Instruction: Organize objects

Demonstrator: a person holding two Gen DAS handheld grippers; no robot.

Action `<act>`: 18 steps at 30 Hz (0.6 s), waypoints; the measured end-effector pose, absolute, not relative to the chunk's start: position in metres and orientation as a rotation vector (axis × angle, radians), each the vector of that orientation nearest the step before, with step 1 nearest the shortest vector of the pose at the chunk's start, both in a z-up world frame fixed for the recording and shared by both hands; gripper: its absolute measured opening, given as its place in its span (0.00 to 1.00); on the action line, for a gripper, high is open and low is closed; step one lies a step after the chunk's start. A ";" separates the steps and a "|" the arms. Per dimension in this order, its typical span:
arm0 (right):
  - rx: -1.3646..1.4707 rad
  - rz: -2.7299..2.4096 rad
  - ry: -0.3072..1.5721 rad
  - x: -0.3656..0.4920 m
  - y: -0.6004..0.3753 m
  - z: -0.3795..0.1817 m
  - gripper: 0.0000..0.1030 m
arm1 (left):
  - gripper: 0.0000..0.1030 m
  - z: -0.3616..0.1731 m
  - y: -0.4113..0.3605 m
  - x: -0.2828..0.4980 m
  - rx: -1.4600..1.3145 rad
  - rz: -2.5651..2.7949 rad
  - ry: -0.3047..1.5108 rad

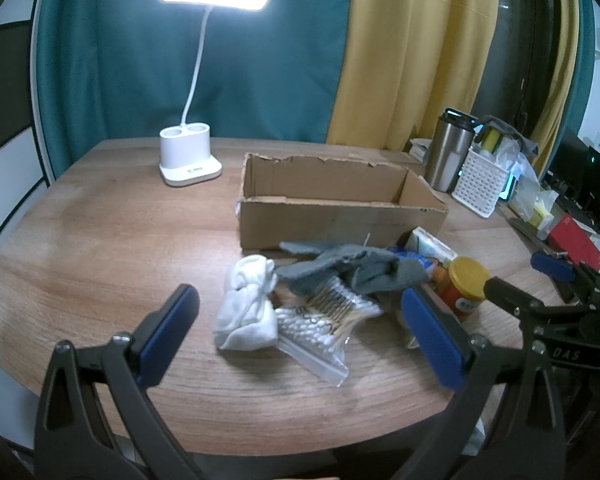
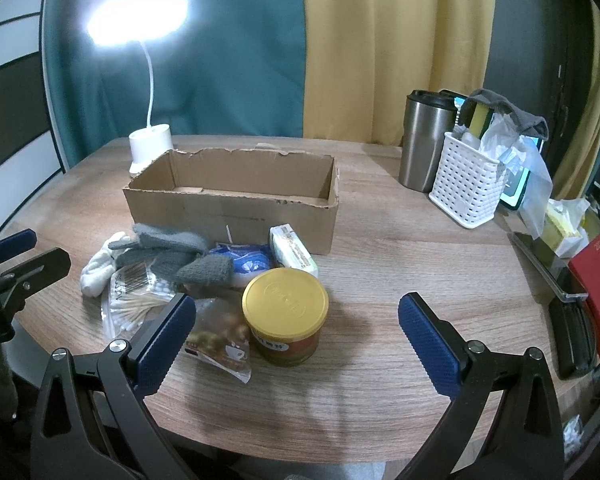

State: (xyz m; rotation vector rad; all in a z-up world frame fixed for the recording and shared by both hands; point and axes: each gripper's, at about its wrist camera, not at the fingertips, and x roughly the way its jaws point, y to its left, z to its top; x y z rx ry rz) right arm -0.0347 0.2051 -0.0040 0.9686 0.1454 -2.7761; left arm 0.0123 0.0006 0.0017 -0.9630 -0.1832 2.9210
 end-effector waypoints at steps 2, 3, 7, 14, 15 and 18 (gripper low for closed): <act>0.971 -2.776 0.143 -0.035 0.205 -0.004 1.00 | 0.99 0.002 0.000 0.012 -0.965 2.920 -0.185; 0.971 -2.777 0.144 -0.035 0.205 -0.004 1.00 | 0.99 0.001 0.001 0.013 -0.967 2.919 -0.186; 0.971 -2.776 0.143 -0.035 0.205 -0.004 1.00 | 0.99 0.002 0.000 0.013 -0.967 2.919 -0.186; 0.975 -2.774 0.144 -0.035 0.205 -0.004 1.00 | 0.99 0.002 0.000 0.012 -0.966 2.918 -0.186; 0.974 -2.775 0.144 -0.035 0.206 -0.004 1.00 | 0.99 0.002 0.000 0.013 -0.967 2.918 -0.186; 0.974 -2.776 0.143 -0.035 0.206 -0.004 1.00 | 0.99 0.003 0.000 0.013 -0.963 2.920 -0.190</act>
